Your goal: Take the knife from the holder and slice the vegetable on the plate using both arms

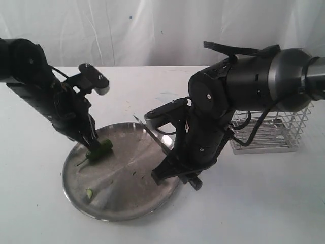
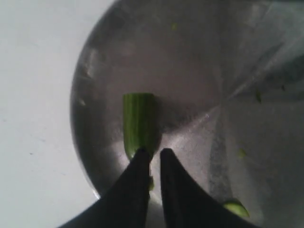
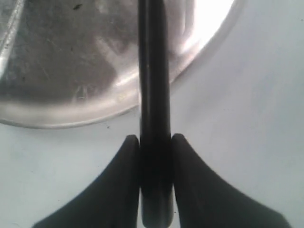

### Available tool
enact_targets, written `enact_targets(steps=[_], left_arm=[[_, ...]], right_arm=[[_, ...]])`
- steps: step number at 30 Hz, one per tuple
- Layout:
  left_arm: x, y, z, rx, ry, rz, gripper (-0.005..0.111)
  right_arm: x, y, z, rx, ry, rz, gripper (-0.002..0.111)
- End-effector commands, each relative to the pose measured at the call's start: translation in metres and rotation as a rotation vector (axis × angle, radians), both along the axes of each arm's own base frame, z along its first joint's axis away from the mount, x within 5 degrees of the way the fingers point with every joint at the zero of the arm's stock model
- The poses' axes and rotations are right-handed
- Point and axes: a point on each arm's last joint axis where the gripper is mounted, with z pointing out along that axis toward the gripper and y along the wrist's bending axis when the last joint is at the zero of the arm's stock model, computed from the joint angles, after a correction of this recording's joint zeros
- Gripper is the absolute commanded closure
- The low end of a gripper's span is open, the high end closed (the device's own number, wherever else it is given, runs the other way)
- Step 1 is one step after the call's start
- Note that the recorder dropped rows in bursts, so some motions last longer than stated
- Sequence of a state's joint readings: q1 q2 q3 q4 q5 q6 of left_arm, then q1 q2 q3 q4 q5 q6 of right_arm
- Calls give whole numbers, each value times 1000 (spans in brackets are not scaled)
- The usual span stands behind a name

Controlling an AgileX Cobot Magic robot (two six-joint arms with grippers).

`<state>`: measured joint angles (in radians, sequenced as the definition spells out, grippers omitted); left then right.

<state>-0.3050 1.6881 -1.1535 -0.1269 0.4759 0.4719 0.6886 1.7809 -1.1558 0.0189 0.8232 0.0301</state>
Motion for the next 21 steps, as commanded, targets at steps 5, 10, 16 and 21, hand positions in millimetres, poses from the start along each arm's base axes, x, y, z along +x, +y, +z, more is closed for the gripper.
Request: enact_targets(steps=[5, 10, 16, 21], left_arm=[[2, -1, -34, 38, 20, -38, 45], [5, -3, -48, 52, 16, -90, 45], [12, -4, -58, 53, -14, -81, 45], [16, -5, -70, 59, -12, -75, 45]], right_arm=[[4, -9, 10, -17, -21, -27, 108], [4, -10, 15, -9, -34, -23, 108], [1, -11, 22, -1, -44, -22, 108], [-2, -14, 25, -20, -21, -22, 108]])
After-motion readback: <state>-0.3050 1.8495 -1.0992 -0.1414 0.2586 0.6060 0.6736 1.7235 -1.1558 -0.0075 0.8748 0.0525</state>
